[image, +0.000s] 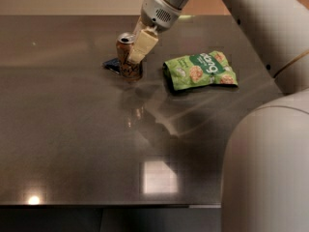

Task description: Move orange can near rxbar blueberry

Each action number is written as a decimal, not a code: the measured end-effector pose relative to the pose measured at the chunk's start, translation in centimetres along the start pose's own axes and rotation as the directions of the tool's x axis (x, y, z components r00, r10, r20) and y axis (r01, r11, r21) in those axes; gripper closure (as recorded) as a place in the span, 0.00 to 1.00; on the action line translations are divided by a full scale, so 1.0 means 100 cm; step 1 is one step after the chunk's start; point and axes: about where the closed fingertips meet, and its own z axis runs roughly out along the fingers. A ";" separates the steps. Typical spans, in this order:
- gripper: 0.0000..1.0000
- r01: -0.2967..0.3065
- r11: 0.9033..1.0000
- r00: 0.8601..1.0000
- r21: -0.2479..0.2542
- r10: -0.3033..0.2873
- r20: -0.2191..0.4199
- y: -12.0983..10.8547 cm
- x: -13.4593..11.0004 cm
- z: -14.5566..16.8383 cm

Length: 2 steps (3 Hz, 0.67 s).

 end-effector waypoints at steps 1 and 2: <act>1.00 -0.036 0.999 0.999 0.002 0.036 0.003 -0.010 0.015 0.009; 1.00 -0.056 0.998 0.998 0.002 0.056 0.004 -0.016 0.023 0.014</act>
Offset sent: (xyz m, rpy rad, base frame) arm 0.0314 -0.0243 -0.0509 0.0251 0.0344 -0.0523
